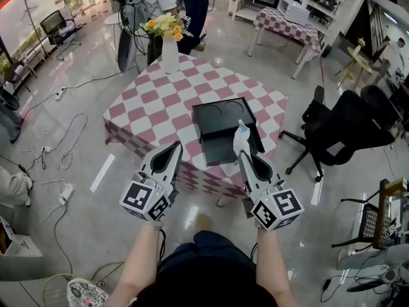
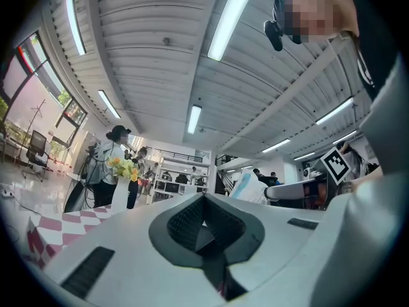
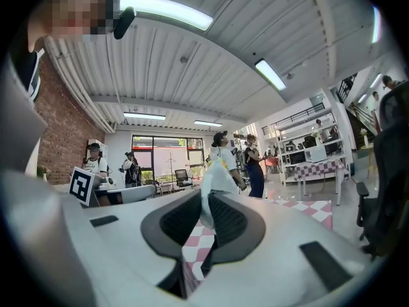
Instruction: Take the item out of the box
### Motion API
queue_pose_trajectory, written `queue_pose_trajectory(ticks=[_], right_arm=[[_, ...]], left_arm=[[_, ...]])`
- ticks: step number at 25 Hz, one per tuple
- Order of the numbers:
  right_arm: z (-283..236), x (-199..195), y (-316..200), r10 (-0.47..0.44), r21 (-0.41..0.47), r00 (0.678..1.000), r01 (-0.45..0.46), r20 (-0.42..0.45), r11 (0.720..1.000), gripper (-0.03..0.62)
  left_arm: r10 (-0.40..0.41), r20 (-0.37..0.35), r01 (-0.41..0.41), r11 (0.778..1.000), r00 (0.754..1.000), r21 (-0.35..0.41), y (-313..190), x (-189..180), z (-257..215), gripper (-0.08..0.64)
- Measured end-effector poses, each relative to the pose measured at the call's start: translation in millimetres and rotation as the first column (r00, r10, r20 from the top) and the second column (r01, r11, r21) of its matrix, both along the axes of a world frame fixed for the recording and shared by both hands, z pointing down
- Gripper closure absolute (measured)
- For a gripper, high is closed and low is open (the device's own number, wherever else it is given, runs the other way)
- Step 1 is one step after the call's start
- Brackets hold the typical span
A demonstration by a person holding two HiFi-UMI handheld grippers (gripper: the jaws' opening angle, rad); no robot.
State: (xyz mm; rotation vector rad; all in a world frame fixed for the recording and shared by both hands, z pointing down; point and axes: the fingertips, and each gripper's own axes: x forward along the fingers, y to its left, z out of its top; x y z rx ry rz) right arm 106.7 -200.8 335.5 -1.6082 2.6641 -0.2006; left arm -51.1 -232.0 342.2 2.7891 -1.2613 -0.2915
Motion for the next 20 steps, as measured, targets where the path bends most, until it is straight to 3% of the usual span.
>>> queue_pose_trajectory(ticks=[20], right_arm=[[-2.4,-0.1,2.7,0.020,0.011,1.000,-0.020,-0.002,1.000,0.546]], left_arm=[[0.005,-0.005,-0.005,1.000,1.000,-0.024,3.1,-7.5,7.9,0.548]])
